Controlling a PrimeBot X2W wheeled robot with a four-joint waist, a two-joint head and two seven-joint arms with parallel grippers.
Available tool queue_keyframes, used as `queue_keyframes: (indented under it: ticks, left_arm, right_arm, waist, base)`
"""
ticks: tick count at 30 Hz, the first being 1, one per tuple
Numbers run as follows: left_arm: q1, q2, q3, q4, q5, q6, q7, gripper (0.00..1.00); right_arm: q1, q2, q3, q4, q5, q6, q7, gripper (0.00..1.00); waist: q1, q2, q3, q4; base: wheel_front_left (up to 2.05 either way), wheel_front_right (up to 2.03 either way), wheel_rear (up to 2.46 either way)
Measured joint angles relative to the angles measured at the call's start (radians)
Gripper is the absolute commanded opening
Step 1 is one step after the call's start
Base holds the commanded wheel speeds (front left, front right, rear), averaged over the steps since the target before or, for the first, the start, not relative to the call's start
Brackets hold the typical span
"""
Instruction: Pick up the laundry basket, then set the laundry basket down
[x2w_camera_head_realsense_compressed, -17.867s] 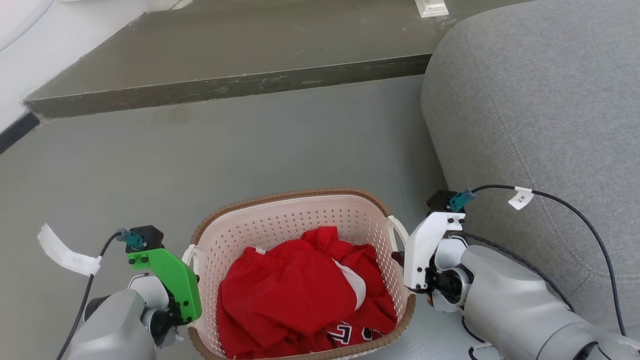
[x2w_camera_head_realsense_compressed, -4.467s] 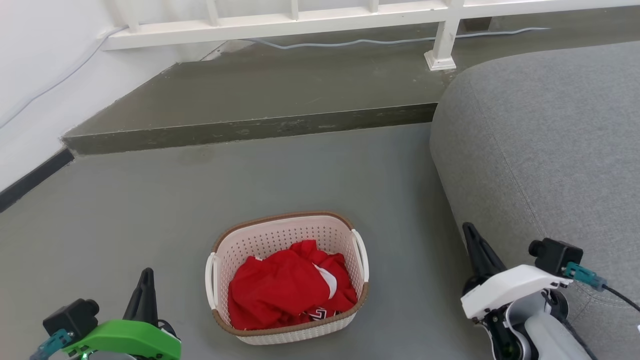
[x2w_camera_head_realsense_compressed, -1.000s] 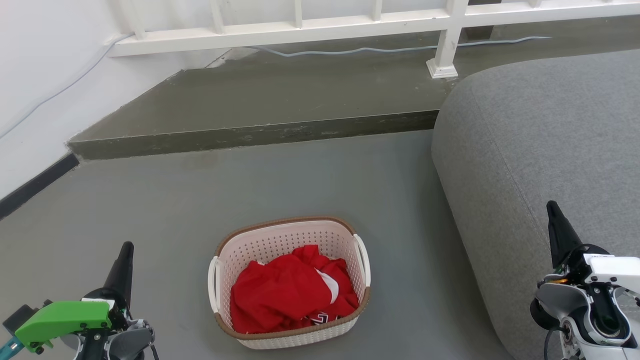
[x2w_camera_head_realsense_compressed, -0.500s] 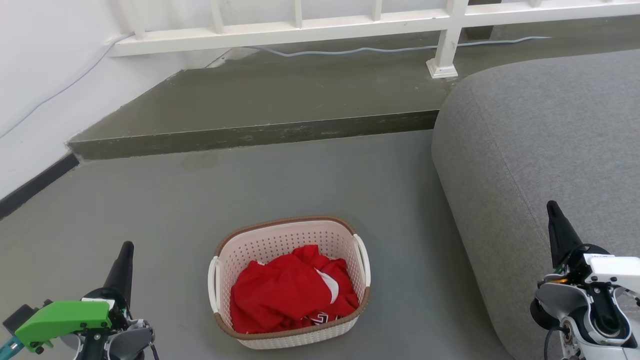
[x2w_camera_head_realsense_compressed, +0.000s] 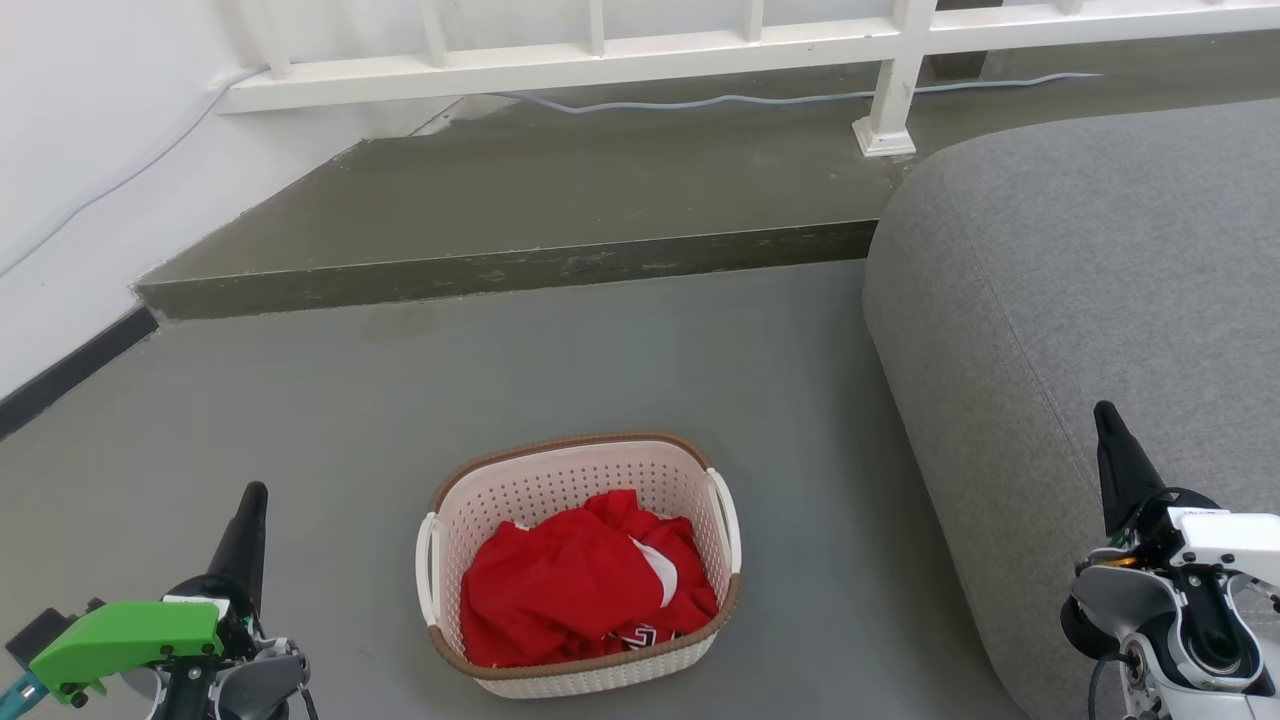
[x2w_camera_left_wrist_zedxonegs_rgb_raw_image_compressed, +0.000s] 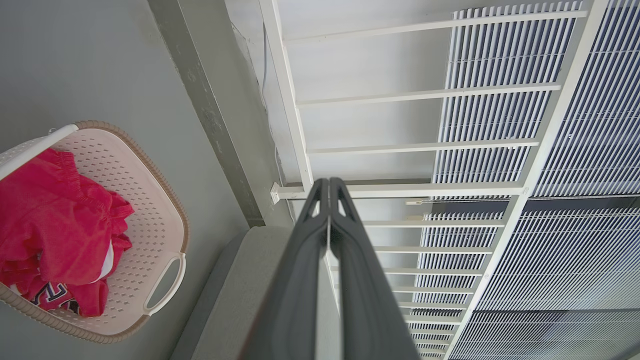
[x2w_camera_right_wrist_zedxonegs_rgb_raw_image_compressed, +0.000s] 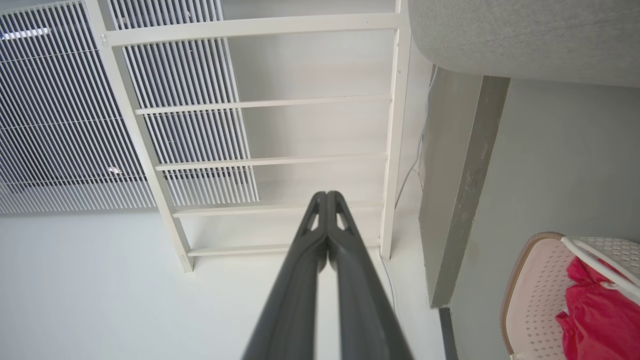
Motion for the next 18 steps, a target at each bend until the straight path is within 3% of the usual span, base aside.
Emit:
queue_keyframes:
  ticks: [18]
  left_arm:
    - [0.000, 0.000, 0.000, -0.001, 0.000, 0.000, 0.000, 0.00]
  right_arm:
    - [0.000, 0.001, -0.002, -0.001, 0.000, 0.000, 0.001, 0.00]
  waist:
    - [0.0000, 0.0000, 0.000, 0.000]
  base:
    - [0.00, 0.00, 0.00]
